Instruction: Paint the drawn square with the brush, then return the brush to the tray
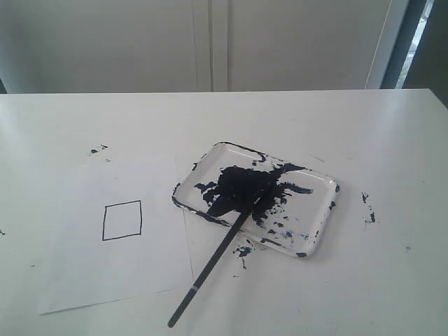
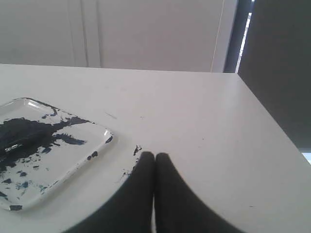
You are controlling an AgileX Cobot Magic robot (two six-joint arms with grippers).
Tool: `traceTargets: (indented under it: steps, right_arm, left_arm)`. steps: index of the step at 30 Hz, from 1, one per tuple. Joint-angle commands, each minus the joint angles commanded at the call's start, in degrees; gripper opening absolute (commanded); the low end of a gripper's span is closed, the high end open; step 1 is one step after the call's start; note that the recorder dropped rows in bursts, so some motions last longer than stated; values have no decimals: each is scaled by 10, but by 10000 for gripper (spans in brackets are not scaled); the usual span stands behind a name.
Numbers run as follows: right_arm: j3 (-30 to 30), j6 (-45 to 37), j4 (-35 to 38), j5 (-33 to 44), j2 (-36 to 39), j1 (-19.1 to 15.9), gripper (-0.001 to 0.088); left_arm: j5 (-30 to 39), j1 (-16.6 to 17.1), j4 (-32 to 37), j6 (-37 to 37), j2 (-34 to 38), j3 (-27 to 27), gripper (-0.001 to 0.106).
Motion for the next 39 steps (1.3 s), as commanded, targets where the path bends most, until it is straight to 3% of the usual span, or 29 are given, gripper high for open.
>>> traceTargets:
  steps: [28,39]
  right_arm:
    - [0,0,0,0,0,0,0]
    - [0,0,0,0,0,0,0]
  left_arm:
    - [0,0,0,0,0,0,114]
    - [-5,0,3,32,0,0,114]
